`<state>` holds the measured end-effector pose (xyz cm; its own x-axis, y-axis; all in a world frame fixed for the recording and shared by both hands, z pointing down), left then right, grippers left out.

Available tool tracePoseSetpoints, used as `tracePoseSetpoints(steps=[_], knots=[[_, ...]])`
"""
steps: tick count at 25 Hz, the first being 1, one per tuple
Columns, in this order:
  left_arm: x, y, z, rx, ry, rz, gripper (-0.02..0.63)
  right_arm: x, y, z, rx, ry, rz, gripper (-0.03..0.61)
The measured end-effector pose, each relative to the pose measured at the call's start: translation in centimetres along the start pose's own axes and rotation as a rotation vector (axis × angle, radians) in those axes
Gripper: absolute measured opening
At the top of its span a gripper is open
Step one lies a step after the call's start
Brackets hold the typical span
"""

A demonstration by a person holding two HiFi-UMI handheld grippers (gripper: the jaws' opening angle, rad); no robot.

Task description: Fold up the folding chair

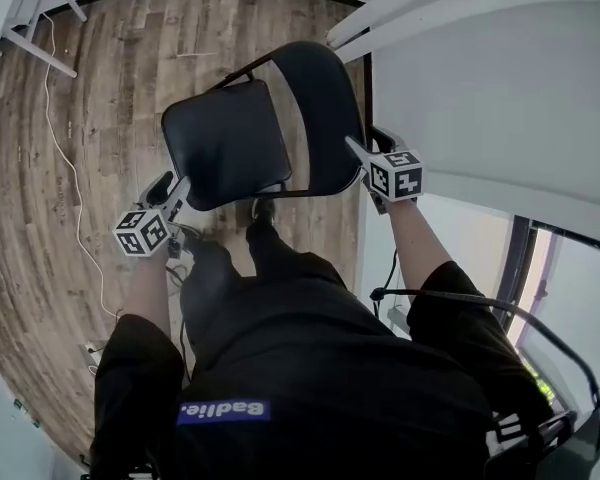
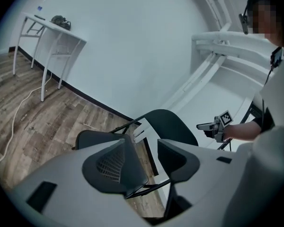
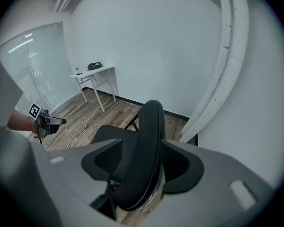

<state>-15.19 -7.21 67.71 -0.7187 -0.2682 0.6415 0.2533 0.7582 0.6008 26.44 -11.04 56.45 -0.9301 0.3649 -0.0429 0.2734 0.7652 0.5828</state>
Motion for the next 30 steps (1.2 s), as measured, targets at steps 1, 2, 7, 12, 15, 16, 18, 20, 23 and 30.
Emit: tracePoseSetpoints(steps=[1,2,7,12,15,16,18,20,23,30], knots=[[0.7,0.4,-0.3,-0.009,0.016,0.024,0.204,-0.5,0.1,-0.4,0.008,0.002,-0.009,0.224],[1.3,0.8,-0.7,-0.018,0.027,0.049,0.213,-1.0,0.2,-0.8,0.015,0.004,-0.020,0.227],[4.7,3.6,-2.2,-0.014,0.037,0.137,0.227,-3.8,0.8,-2.7,0.068,0.000,-0.047,0.250],[9.6,7.1,-3.0,0.057,0.013,0.186,0.252,-5.1,1.5,-5.1,0.118,0.004,-0.102,0.268],[12.0,9.3,-3.0,0.098,0.015,0.218,0.278,-4.7,1.7,-6.4,0.152,-0.005,-0.098,0.273],[12.8,9.9,-3.0,0.106,0.017,0.229,0.284,-4.4,1.8,-6.8,0.165,-0.009,-0.088,0.273],[14.3,11.1,-3.4,0.124,0.025,0.259,0.290,-4.1,1.8,-7.6,0.192,-0.016,-0.065,0.275],[15.9,11.9,-4.1,0.130,0.027,0.278,0.293,-4.3,1.9,-8.4,0.214,-0.019,-0.051,0.275],[18.0,13.1,-5.7,0.136,0.036,0.291,0.293,-4.7,2.6,-9.3,0.235,-0.017,-0.059,0.275],[21.5,17.0,-9.6,0.205,0.071,0.301,0.310,-4.0,4.8,-11.4,0.248,-0.042,-0.045,0.275]])
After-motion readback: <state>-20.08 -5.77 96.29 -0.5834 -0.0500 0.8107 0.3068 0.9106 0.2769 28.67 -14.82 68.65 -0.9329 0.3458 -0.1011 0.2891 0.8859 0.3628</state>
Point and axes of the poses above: the fingertips, and each gripper's own axes: z backward along the fingers, x to its left, y out of its underside, the point moved 3 cm from there along z, backward along the fingers, and after that the axes turned 2 degrees about -y, right-handed, at the moved point
